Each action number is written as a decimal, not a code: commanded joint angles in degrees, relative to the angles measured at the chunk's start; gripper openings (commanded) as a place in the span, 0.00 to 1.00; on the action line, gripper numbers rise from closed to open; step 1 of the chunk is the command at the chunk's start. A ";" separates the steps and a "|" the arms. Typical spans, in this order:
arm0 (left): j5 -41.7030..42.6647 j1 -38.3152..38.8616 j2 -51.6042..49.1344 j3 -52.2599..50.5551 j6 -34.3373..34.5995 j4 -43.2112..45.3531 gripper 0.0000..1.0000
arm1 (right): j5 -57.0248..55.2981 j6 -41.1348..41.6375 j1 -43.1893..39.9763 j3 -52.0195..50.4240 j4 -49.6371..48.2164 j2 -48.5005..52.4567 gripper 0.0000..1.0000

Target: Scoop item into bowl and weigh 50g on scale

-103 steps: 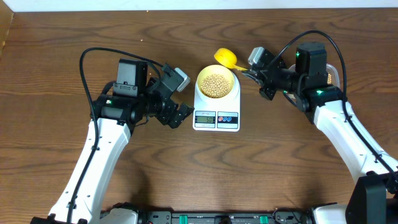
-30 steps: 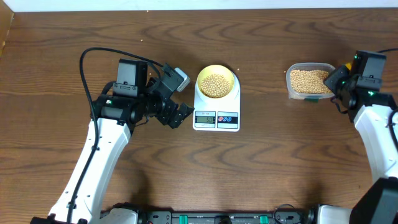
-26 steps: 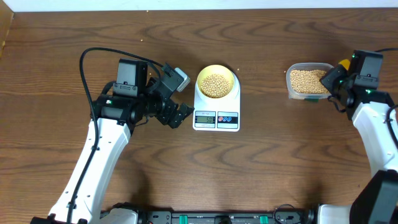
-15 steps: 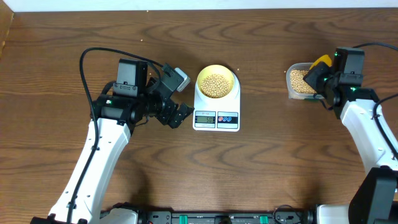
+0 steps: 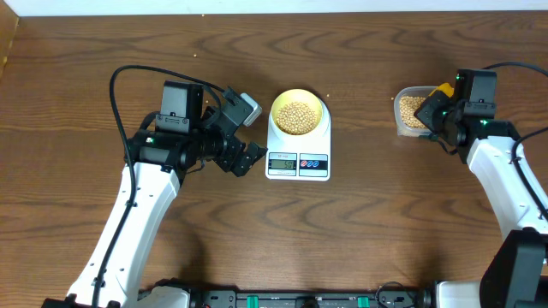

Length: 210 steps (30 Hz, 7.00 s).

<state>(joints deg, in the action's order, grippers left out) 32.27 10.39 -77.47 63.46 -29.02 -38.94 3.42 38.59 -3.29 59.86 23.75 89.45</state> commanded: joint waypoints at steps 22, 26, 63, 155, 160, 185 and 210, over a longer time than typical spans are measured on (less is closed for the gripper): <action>0.68 -0.09 0.63 0.52 -0.94 0.00 0.90 | -3.19 -15.04 0.31 0.07 -2.56 -0.11 0.99; 0.70 -0.09 0.63 0.52 -0.94 0.00 0.90 | -2.71 -26.27 0.39 0.13 -2.29 -2.60 0.99; 0.70 -0.09 0.63 0.52 -0.94 0.00 0.90 | -3.23 -38.45 0.39 0.11 6.05 -17.70 0.99; 0.70 -0.09 0.63 0.52 -0.94 0.00 0.90 | -3.23 -38.45 0.39 0.09 6.05 -17.70 0.99; 0.68 -0.09 0.63 0.52 -0.94 0.00 0.90 | -3.23 -38.45 0.39 0.09 6.05 -17.70 0.99; 0.55 -0.09 0.66 -1.33 -0.92 -0.39 0.90 | -3.23 -38.45 0.39 0.09 6.05 -17.70 0.99; 0.72 -1.14 4.59 -4.42 11.78 6.71 0.90 | -3.23 -38.45 0.39 0.09 6.05 -17.70 0.99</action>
<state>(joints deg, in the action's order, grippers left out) 32.32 10.22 -74.87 60.34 -21.98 -32.69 0.43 0.80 -3.29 59.86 29.74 71.66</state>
